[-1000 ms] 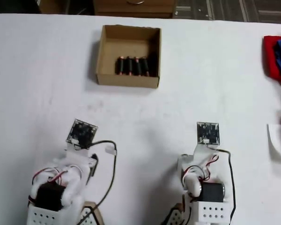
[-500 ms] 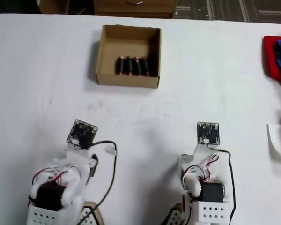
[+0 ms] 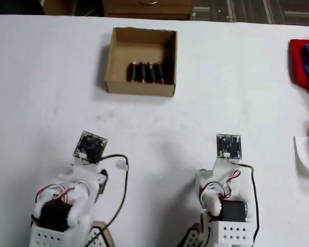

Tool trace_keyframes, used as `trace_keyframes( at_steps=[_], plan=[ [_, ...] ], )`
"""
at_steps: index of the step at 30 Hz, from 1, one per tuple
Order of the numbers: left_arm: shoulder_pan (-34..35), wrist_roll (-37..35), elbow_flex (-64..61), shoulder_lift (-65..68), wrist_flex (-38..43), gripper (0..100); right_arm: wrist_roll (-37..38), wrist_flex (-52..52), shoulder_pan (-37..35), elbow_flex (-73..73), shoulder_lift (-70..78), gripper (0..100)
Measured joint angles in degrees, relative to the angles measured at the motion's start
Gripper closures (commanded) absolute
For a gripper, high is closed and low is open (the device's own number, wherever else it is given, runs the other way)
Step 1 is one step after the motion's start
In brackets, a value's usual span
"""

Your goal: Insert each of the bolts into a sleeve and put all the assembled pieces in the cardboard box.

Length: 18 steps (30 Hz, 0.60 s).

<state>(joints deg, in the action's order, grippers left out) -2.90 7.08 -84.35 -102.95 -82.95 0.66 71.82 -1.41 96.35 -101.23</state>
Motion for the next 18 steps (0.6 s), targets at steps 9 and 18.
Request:
trace_keyframes(
  at_steps=[9, 18],
  plan=[
    [0.0, 0.09, 0.0, 0.0, 0.0, 86, 0.0, 0.0, 0.0, 0.0, 0.0, 97.7],
    [0.0, 10.37, 0.0, -0.09, 0.0, 86, 0.0, 0.0, 0.0, 0.0, 0.0, 97.7]
  ],
)
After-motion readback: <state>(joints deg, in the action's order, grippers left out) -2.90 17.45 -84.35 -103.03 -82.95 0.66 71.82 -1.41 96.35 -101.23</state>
